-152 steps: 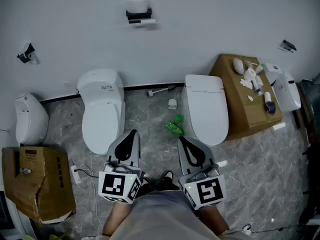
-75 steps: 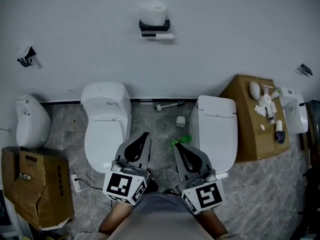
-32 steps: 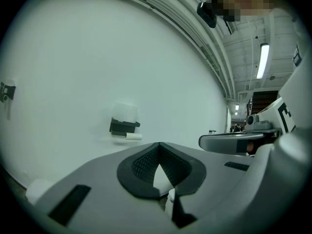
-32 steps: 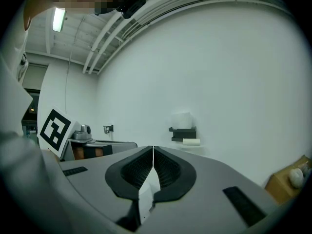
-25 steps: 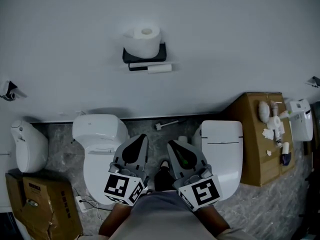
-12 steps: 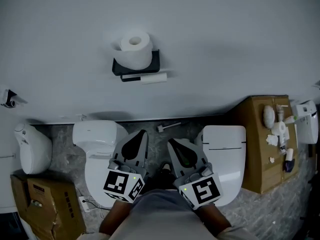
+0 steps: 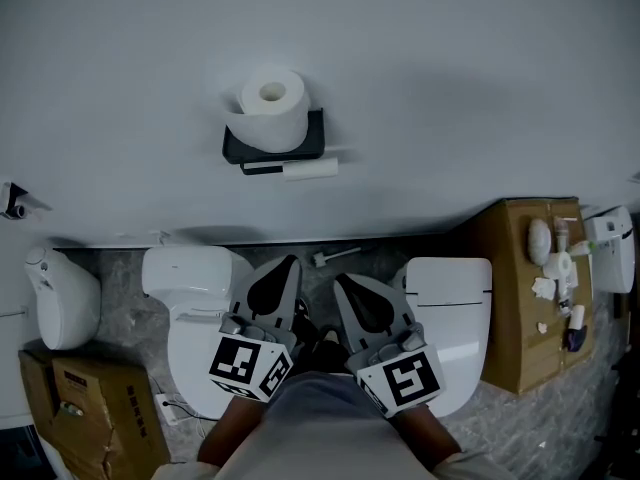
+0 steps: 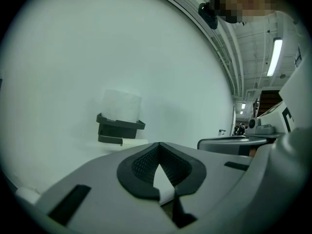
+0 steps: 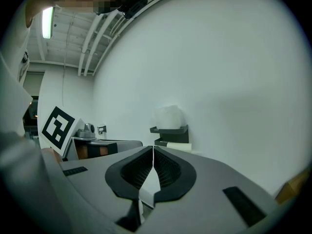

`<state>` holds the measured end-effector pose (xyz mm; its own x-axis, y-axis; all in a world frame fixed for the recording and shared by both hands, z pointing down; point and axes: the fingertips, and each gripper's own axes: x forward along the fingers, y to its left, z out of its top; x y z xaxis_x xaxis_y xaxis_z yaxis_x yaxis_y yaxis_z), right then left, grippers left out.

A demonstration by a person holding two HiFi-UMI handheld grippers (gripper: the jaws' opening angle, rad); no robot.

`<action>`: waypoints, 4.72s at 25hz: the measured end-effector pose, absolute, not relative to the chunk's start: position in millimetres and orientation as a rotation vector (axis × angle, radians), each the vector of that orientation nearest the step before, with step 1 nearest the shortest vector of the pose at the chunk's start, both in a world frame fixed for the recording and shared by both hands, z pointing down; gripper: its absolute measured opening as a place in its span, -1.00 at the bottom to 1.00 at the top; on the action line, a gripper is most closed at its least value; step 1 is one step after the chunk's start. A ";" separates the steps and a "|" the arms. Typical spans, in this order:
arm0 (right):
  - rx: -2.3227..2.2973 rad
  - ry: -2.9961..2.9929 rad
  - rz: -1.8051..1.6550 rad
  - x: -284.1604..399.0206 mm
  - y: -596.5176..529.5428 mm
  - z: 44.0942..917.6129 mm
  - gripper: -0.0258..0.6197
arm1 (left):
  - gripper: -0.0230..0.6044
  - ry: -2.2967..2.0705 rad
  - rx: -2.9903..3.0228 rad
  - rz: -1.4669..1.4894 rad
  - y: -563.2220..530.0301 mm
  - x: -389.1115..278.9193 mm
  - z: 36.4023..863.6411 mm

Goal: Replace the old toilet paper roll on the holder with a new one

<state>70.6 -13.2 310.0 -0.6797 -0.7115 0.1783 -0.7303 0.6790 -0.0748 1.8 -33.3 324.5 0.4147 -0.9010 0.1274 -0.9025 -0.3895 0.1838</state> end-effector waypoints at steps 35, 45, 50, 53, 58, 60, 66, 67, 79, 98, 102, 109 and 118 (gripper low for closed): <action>1.318 -2.628 0.037 19.3 -148.2 280.8 -0.87 | -0.76 -1.023 1.830 -0.697 -154.8 -26.7 376.7; 1.266 -2.601 0.123 34.6 -168.3 300.9 -0.87 | -0.09 -0.859 1.516 -0.937 -177.1 -10.1 402.1; 1.241 -2.603 0.125 37.6 -171.3 302.9 -0.86 | 0.03 -0.882 1.503 -1.012 -183.9 -13.5 400.5; 1.229 -2.605 0.125 40.1 -174.2 303.5 -0.87 | 0.03 -0.895 1.510 -1.027 -190.2 -12.7 398.5; 1.217 -2.606 0.121 44.1 -178.2 302.3 -0.87 | 0.03 -0.907 1.486 -1.039 -198.0 -11.3 403.4; 1.214 -2.605 0.120 46.9 -180.0 302.7 -0.86 | 0.03 -0.912 1.486 -1.039 -201.2 -9.5 405.9; 1.206 -2.606 0.144 53.6 -186.9 305.9 -0.87 | 0.03 -0.924 1.478 -1.055 -209.9 -6.8 406.6; 1.203 -2.611 0.148 53.8 -188.0 305.4 -0.87 | 0.03 -0.928 1.474 -1.058 -211.5 -7.0 406.7; 1.176 -2.607 0.155 62.1 -200.5 308.2 -0.87 | 0.03 -0.907 1.460 -1.128 -227.9 -9.7 400.9; 1.181 -2.591 0.203 74.2 -208.5 316.7 -0.87 | -0.25 -0.843 1.502 -1.110 -232.9 11.7 400.7; 1.193 -2.598 0.218 77.0 -209.0 316.1 -0.87 | -0.25 -0.826 1.519 -1.096 -233.8 18.1 400.1; 1.227 -2.585 0.230 94.7 -209.3 316.4 -0.87 | -0.25 -0.801 1.540 -1.073 -236.0 35.5 398.9; 1.285 -2.560 0.244 120.0 -208.4 316.9 -0.87 | -0.26 -0.796 1.629 -0.930 -230.0 69.7 404.9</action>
